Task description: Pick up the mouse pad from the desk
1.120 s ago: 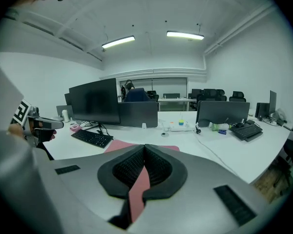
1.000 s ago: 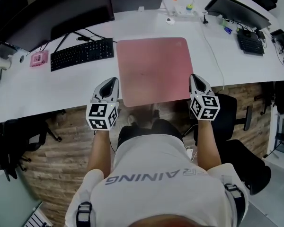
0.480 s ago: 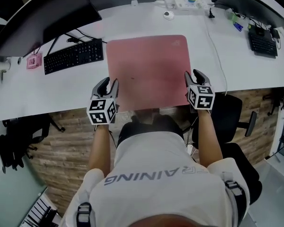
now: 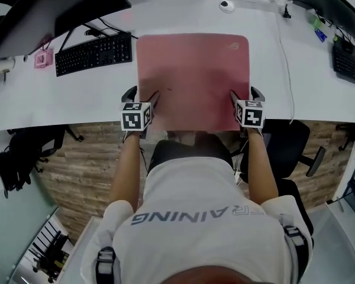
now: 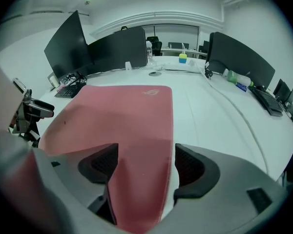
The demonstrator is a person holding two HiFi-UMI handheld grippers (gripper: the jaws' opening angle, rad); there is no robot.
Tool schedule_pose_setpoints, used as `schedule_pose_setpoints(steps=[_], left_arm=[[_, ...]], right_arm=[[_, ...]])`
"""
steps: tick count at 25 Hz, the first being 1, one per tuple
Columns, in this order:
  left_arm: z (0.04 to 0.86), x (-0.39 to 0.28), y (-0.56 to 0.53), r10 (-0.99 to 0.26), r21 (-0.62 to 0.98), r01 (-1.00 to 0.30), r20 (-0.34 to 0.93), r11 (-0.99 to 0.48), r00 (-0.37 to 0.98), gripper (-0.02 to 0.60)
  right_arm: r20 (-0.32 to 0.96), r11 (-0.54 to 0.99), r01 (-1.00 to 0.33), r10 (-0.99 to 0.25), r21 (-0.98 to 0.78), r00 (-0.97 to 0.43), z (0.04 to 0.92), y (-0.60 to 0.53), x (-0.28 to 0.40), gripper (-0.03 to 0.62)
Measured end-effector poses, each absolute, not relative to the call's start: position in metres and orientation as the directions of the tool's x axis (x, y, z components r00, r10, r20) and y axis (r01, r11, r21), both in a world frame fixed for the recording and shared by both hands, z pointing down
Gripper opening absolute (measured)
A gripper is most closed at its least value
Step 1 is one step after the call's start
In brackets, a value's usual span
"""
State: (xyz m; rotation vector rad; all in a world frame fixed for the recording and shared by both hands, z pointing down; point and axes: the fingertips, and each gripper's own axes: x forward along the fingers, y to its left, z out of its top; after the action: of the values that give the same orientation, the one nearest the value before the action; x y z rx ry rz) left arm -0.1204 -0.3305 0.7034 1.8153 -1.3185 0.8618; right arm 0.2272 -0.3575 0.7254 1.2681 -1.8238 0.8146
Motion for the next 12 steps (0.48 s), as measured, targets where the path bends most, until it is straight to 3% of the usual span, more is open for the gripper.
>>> schedule_pose_setpoints(steps=[12], left_arm=[[0.743,-0.123,-0.329,-0.431,0.130,-0.979,0.882,-0.159,0.188,0.391]], right_arm=[[0.856,0.225,-0.969,-0.476,-0.105,-0.203,0.742,-0.351,0.224,0.393]])
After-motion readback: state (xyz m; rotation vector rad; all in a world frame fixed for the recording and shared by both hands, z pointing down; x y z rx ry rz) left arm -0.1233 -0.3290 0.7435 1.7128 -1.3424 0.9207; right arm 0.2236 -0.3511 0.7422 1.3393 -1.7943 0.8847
